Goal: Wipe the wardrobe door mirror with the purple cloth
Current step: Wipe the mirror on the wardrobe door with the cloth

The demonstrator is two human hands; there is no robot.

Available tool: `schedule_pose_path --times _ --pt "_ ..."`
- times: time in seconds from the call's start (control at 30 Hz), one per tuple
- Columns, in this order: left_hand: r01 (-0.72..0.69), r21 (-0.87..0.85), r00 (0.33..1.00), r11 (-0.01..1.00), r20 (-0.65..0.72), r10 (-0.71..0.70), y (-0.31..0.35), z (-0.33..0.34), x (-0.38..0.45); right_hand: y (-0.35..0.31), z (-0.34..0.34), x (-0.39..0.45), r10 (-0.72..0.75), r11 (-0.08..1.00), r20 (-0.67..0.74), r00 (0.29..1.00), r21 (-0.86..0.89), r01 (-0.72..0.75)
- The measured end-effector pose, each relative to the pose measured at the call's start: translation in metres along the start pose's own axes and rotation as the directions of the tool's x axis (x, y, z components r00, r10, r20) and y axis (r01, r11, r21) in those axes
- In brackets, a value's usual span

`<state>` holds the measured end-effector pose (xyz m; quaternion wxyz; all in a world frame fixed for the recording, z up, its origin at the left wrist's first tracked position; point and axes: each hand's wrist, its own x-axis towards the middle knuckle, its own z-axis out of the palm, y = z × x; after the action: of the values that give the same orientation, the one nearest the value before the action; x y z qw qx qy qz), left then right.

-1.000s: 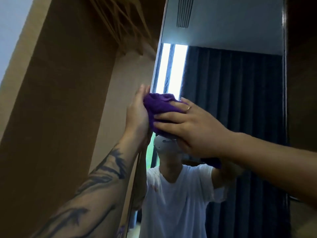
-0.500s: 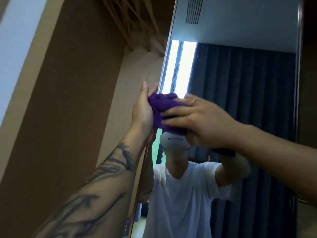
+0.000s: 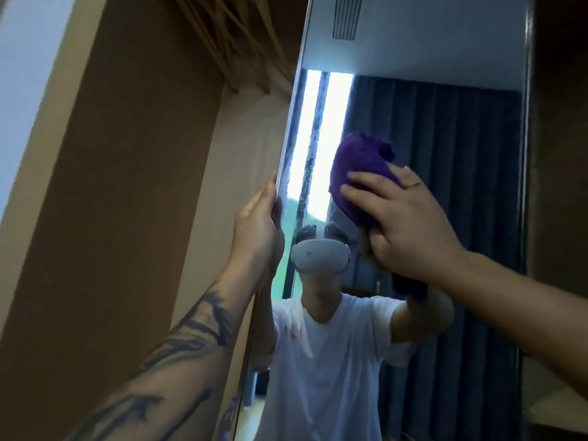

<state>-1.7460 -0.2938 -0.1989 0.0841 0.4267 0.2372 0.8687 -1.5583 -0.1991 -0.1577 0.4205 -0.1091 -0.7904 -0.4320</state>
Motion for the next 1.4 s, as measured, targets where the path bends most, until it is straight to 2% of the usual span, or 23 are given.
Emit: schedule_pose_path --times 0.1,0.13,0.17,0.23,0.27,0.3,0.33,0.4,0.47,0.53,0.6,0.67,0.73,0.77,0.8,0.87,0.93,1.03,1.1,1.13,1.23,1.27,1.4 --pt "0.056 0.038 0.998 0.998 0.028 -0.057 0.006 0.0 -0.006 -0.026 0.006 -0.016 -0.355 0.935 0.075 0.932 0.003 0.356" --pt "0.071 0.041 0.997 0.997 0.023 -0.072 0.008 0.001 -0.008 -0.019 0.004 -0.011 -0.418 0.906 0.074 0.905 -0.036 0.421" --pt "0.074 0.047 0.997 0.996 0.015 -0.074 0.009 0.002 -0.009 -0.008 0.001 -0.003 -0.381 0.922 0.056 0.923 -0.055 0.384" --pt "0.072 0.059 0.997 0.996 0.016 -0.073 0.012 0.002 -0.012 0.012 -0.005 0.015 -0.074 0.997 -0.009 0.997 -0.005 0.074" --pt "0.076 0.063 0.997 0.995 0.027 -0.078 0.013 0.003 -0.013 0.014 -0.007 0.02 0.067 0.997 -0.009 0.998 0.035 -0.067" --pt "0.085 0.075 0.996 0.994 0.031 -0.087 0.014 0.003 -0.015 0.006 -0.008 0.021 0.115 0.992 -0.002 0.993 0.054 -0.114" --pt "0.096 0.078 0.995 0.992 0.028 -0.099 0.016 0.003 -0.017 -0.006 -0.005 0.017 0.077 0.996 -0.005 0.997 0.038 -0.077" --pt "0.121 0.034 0.993 0.992 0.009 -0.122 0.019 0.002 -0.018 -0.033 0.004 -0.004 -0.164 0.986 0.012 0.986 0.005 0.164" --pt "0.115 0.029 0.993 0.993 0.009 -0.115 0.016 -0.002 -0.017 -0.047 0.007 -0.025 -0.432 0.9 0.116 0.894 -0.012 0.436" --pt "0.107 0.068 0.994 0.992 0.023 -0.108 0.014 -0.004 -0.018 -0.037 0.007 -0.023 -0.531 0.835 0.169 0.83 -0.06 0.546" --pt "0.11 0.034 0.993 0.993 0.041 -0.112 0.011 -0.006 -0.021 -0.023 0.006 -0.007 -0.432 0.895 0.081 0.898 -0.081 0.438" --pt "0.096 0.003 0.995 0.995 0.038 -0.096 0.007 -0.01 -0.023 -0.023 0.006 0.005 -0.165 0.986 -0.03 0.986 0.004 0.166" --pt "0.081 0.007 0.996 0.997 0.044 -0.081 0.007 -0.012 -0.028 -0.049 0.01 0.002 0.025 0.996 -0.106 0.994 0.088 -0.016" --pt "0.095 0.0 0.994 0.995 0.045 -0.095 0.004 -0.014 -0.028 -0.064 0.015 -0.007 0.014 0.995 -0.113 0.994 0.096 -0.004" --pt "0.123 -0.021 0.991 0.992 0.045 -0.122 0.002 -0.017 -0.027 -0.077 0.02 -0.017 -0.094 0.992 -0.097 0.991 0.08 0.102" --pt "0.181 -0.048 0.983 0.982 0.034 -0.179 0.003 -0.018 -0.029 -0.082 0.023 -0.029 -0.398 0.916 -0.016 0.917 0.042 0.399" --pt "0.188 -0.051 0.981 0.981 0.051 -0.185 0.002 -0.019 -0.028 -0.062 0.021 -0.018 -0.498 0.867 0.007 0.867 0.001 0.498" --pt "0.15 -0.081 0.987 0.985 0.076 -0.144 0.002 -0.021 -0.029 -0.046 0.019 0.005 -0.281 0.959 -0.047 0.958 0.029 0.283" --pt "0.138 -0.047 0.986 0.989 0.096 -0.133 -0.002 -0.023 -0.03 -0.055 0.021 0.002 -0.181 0.98 -0.072 0.981 0.071 0.186" --pt "0.135 -0.043 0.986 0.99 0.107 -0.13 -0.003 -0.024 -0.03 -0.06 0.024 -0.003 -0.202 0.975 -0.086 0.976 0.073 0.208" --pt "0.125 -0.029 0.991 0.992 0.059 -0.124 -0.005 -0.023 -0.03 -0.043 0.019 -0.005 -0.422 0.904 -0.049 0.905 0.049 0.424" --pt "0.12 -0.025 0.991 0.992 0.057 -0.119 -0.005 -0.023 -0.029 -0.03 0.013 0.002 -0.428 0.902 -0.058 0.902 0.031 0.43" --pt "0.111 0.018 0.991 0.994 0.072 -0.112 -0.005 -0.022 -0.032 -0.003 0.004 0.015 -0.063 0.996 -0.116 0.991 0.051 0.07"
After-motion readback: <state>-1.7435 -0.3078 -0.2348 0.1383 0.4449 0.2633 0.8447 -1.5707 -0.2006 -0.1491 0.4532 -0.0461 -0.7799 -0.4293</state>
